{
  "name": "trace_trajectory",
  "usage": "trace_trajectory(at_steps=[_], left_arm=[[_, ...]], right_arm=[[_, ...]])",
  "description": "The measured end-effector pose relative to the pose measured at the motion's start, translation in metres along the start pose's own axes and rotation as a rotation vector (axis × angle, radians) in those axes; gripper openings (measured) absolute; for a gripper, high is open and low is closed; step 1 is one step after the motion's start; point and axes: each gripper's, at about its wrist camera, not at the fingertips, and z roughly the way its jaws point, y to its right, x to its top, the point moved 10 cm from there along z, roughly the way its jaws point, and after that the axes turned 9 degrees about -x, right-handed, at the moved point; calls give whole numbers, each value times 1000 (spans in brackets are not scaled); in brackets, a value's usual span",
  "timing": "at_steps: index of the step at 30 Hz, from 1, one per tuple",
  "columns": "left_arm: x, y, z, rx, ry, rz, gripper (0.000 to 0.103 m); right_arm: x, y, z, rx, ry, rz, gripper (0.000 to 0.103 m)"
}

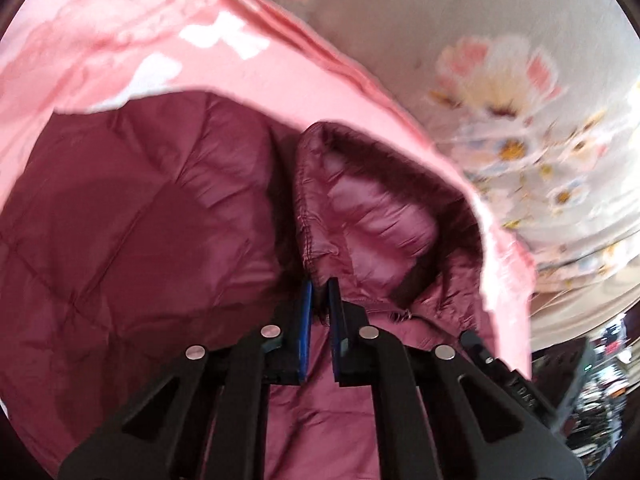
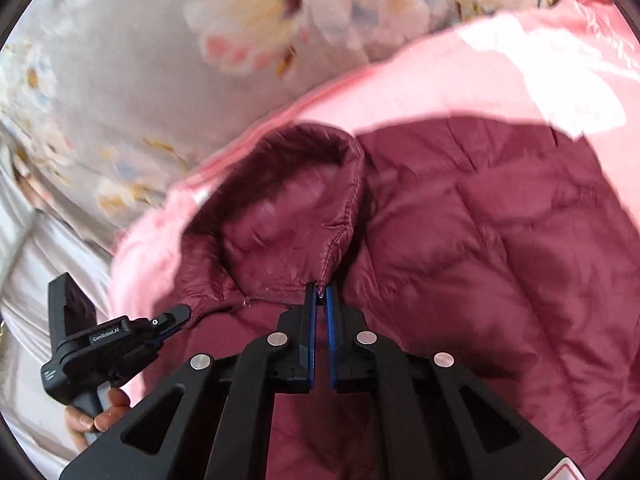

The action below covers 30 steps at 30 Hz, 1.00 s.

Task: Fold large clothes

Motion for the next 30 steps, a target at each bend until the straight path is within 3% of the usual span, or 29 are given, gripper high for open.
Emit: trace_trajectory(at_steps=[4,10,17,21,23,24,25,28,30], left_arm=[[-11,-15,18,19,-10,-11,7],[-13,-12,31,74,30,97,8],[-15,-9,29,107,64,159,9],[-15,-1,9,87,35,150,13],[-7,9,-9,28,45,131,24],[2,16,-19,-7,60,110,40],[14,22,-27,-31,79,82,54],[51,41,-25,-123,86,-21,59],[75,47,-15,-142,99,-92,59]], right_arm=[[-10,10,16,-39,-25,-17,3],[-11,11,24,-88,-3,-71,2],[-12,14,18,-41,-36,-48,1],[1,13,-17,-8,-20,-13,20],[19,8,-39,58,14,35,29],[28,6,-45,86,23,65,39],[42,1,-49,129,29,110,43],[77,-12,-43,221,29,233,47],[101,-17,-33,268,55,321,47]])
